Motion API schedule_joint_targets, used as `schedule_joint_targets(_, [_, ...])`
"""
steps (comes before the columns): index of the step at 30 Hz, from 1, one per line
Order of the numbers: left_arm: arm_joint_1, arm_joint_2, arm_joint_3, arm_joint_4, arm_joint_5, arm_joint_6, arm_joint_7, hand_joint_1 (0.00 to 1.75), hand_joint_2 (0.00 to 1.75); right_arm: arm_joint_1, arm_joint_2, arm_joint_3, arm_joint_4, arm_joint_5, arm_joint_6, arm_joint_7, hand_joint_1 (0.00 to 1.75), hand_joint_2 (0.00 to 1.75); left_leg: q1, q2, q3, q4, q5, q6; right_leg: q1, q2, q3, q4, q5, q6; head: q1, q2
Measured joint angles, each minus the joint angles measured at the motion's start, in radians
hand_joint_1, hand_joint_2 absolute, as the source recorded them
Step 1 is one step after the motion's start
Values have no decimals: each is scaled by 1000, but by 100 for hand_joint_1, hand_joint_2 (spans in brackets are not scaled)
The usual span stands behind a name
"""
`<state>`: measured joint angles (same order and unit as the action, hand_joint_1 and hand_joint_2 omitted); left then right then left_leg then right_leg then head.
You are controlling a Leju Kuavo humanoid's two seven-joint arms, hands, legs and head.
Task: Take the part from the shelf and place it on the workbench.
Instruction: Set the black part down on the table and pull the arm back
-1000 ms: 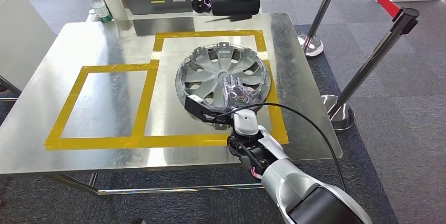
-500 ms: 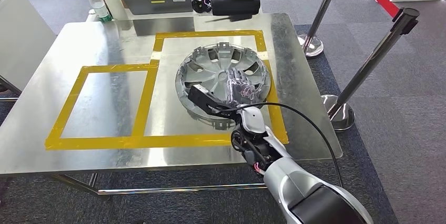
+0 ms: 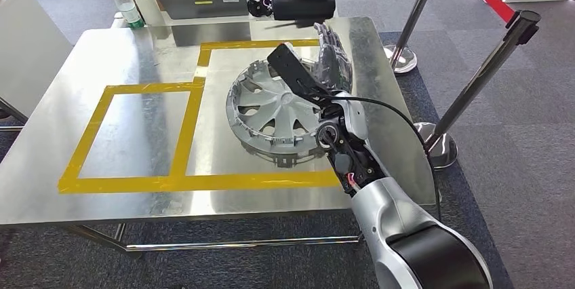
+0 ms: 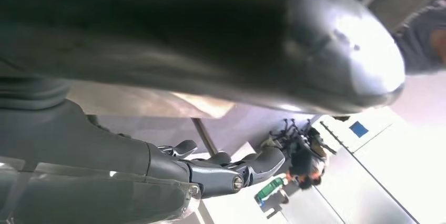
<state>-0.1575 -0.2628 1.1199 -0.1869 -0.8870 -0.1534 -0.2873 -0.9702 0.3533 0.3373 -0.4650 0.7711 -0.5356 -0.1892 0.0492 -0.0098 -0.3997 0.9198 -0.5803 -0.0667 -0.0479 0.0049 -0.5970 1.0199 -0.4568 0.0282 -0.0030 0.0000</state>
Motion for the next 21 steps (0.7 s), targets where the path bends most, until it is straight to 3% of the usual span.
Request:
schedule_joint_targets(6, [5,0,24,0,35,13,-16,0,0,-87,2,56,-107,-125,26,-16,0,0,0,0,0,0,0,0,0,0,0,0,0,0,0,0])
schedule_joint_targets(12, [18,0,57,0,71,23,-39,0,0,-87,4,68,-317,-214,32,-110,0,0,0,0,0,0,0,0,0,0,0,0,0,0,0,0])
schedule_joint_targets(21, [36,0,99,0,104,28,-72,0,0,163,-12,55,-845,-297,19,-281,0,0,0,0,1,0,-1,1,0,0,1,-1,0,0,0,0])
